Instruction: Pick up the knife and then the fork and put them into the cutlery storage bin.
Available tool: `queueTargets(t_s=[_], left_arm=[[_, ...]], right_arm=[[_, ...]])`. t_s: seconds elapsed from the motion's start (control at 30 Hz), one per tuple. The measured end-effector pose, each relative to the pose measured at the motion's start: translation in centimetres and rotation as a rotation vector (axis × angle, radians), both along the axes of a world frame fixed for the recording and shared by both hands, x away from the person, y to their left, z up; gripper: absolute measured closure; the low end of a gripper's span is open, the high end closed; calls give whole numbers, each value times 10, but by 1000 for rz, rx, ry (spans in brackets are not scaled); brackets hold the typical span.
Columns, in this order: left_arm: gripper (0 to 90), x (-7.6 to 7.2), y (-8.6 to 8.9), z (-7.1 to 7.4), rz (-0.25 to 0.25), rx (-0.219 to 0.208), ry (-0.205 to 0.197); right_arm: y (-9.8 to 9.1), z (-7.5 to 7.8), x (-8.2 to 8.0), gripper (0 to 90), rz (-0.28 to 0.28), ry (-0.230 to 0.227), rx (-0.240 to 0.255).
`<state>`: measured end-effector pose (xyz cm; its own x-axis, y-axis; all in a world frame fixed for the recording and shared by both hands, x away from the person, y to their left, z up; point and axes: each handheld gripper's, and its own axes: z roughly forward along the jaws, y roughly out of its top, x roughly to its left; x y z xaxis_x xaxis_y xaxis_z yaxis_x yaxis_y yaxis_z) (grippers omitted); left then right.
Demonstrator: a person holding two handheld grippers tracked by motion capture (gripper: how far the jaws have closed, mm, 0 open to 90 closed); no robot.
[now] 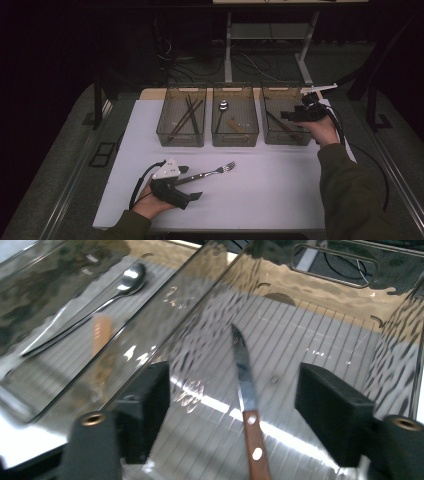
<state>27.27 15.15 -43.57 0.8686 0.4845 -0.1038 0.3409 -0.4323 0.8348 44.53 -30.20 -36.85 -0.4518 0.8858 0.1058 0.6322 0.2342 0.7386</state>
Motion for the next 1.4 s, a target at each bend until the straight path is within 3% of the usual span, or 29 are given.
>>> queueTargets(t_s=[0.1,0.23,0.5,0.63,0.73,0.97,1.03,1.27,1.4], left_arm=[[19,1,0,0,11,0,2],[20,1,1,0,9,9,-2],[30,1,1,-1,10,17,0],[37,1,1,-1,6,25,3],[43,1,1,-1,6,27,5],[90,0,2,0,10,32,12],[123,0,3,0,10,22,16],[247,1,5,3,12,19,28],[341,2,7,4,18,26,45]], right_arm=[[1,-1,-18,190,20,-23,-6],[-2,-2,-41,171,57,-48,20],[-5,-2,-83,171,72,-130,53],[-2,-7,-101,146,104,-141,84],[2,-13,-112,145,140,-140,101],[13,-31,-132,145,191,-128,90],[15,-38,-138,145,185,-141,79],[18,-60,-158,145,211,-109,119],[24,-69,-169,145,243,-94,114]])
